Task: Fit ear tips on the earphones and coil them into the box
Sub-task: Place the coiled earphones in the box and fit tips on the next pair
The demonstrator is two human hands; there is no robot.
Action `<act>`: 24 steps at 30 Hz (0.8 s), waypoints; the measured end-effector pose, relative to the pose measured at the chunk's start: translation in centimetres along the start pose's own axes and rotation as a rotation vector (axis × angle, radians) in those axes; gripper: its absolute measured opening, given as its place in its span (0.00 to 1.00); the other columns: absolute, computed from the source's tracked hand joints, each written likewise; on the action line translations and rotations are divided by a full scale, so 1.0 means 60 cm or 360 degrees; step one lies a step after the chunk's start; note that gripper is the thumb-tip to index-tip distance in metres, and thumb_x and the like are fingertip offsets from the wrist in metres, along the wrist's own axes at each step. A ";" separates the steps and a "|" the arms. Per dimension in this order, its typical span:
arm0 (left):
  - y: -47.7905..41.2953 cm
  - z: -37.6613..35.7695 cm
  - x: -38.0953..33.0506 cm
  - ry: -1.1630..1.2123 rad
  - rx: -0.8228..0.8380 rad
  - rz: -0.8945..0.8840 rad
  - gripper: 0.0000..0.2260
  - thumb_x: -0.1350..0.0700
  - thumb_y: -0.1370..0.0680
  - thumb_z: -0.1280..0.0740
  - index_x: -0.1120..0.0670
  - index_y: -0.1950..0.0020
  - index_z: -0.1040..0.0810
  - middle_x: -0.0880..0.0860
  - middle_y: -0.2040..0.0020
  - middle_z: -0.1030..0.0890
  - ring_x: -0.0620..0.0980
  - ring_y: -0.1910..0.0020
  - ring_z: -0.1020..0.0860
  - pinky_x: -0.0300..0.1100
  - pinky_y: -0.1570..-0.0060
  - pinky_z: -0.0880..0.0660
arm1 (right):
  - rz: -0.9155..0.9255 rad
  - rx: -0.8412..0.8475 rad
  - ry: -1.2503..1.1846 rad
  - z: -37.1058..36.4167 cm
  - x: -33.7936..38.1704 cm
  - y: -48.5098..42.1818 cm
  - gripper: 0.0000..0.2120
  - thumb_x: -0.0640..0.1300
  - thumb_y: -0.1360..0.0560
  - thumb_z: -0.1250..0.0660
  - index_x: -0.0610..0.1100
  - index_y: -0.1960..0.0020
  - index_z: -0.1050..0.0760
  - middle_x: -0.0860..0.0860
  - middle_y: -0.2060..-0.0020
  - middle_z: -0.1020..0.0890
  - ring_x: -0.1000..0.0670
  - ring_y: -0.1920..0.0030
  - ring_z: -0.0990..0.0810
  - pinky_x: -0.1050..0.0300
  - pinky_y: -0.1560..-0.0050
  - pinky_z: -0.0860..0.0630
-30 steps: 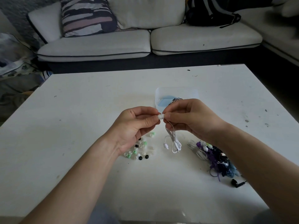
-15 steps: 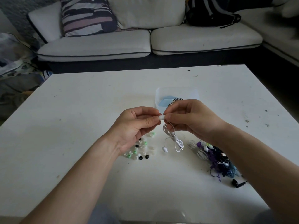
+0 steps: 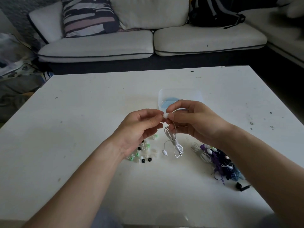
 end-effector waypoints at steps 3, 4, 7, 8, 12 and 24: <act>-0.007 -0.002 0.018 -0.0512 0.0048 -0.0014 0.08 0.59 0.19 0.35 0.53 0.43 0.17 0.49 0.45 0.15 0.49 0.43 0.19 0.44 0.43 0.26 | -0.0007 -0.0041 -0.0156 0.007 0.002 -0.002 0.08 0.34 0.23 0.33 0.39 0.45 0.21 0.43 0.61 0.20 0.47 0.64 0.21 0.53 0.54 0.21; -0.008 -0.009 0.028 -0.0645 0.0125 0.0005 0.09 0.61 0.20 0.34 0.53 0.42 0.18 0.48 0.44 0.16 0.45 0.42 0.20 0.43 0.41 0.27 | -0.0009 -0.0025 -0.0220 0.006 0.003 -0.002 0.10 0.36 0.24 0.33 0.39 0.43 0.20 0.44 0.61 0.21 0.48 0.64 0.22 0.53 0.53 0.22; -0.002 -0.038 0.070 -0.0801 0.0402 0.0185 0.16 0.56 0.26 0.29 0.49 0.39 0.20 0.48 0.39 0.18 0.42 0.39 0.21 0.48 0.33 0.28 | 0.0017 0.0025 -0.0404 0.003 0.013 0.001 0.14 0.41 0.29 0.31 0.40 0.45 0.17 0.47 0.62 0.22 0.50 0.63 0.22 0.56 0.55 0.23; 0.001 -0.044 0.081 -0.0811 0.0430 0.0246 0.18 0.54 0.28 0.27 0.46 0.39 0.21 0.48 0.38 0.19 0.43 0.40 0.20 0.50 0.33 0.27 | 0.0031 0.0024 -0.0465 0.003 0.016 0.002 0.13 0.41 0.29 0.31 0.40 0.46 0.17 0.47 0.62 0.22 0.50 0.63 0.22 0.57 0.56 0.23; -0.002 -0.057 0.095 -0.0731 0.0412 0.0277 0.11 0.59 0.22 0.30 0.52 0.40 0.21 0.52 0.45 0.17 0.50 0.46 0.17 0.47 0.42 0.21 | 0.0055 -0.0044 -0.0746 0.017 0.016 -0.003 0.07 0.39 0.26 0.33 0.41 0.49 0.18 0.47 0.61 0.22 0.51 0.62 0.21 0.59 0.56 0.21; -0.021 0.027 0.031 -0.0191 -0.0226 0.0106 0.04 0.59 0.26 0.26 0.56 0.55 0.20 0.53 0.64 0.21 0.47 0.67 0.23 0.37 0.63 0.23 | -0.0310 -0.0604 -0.0354 0.067 -0.059 -0.021 0.08 0.34 0.24 0.39 0.37 0.53 0.21 0.45 0.66 0.22 0.51 0.73 0.30 0.59 0.68 0.31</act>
Point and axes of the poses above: each hand's wrist, its own y-axis away from the middle knuckle, its own z-axis out of the back of the hand, x = y × z, the point moved 9 cm from there along -y, towards the middle knuckle
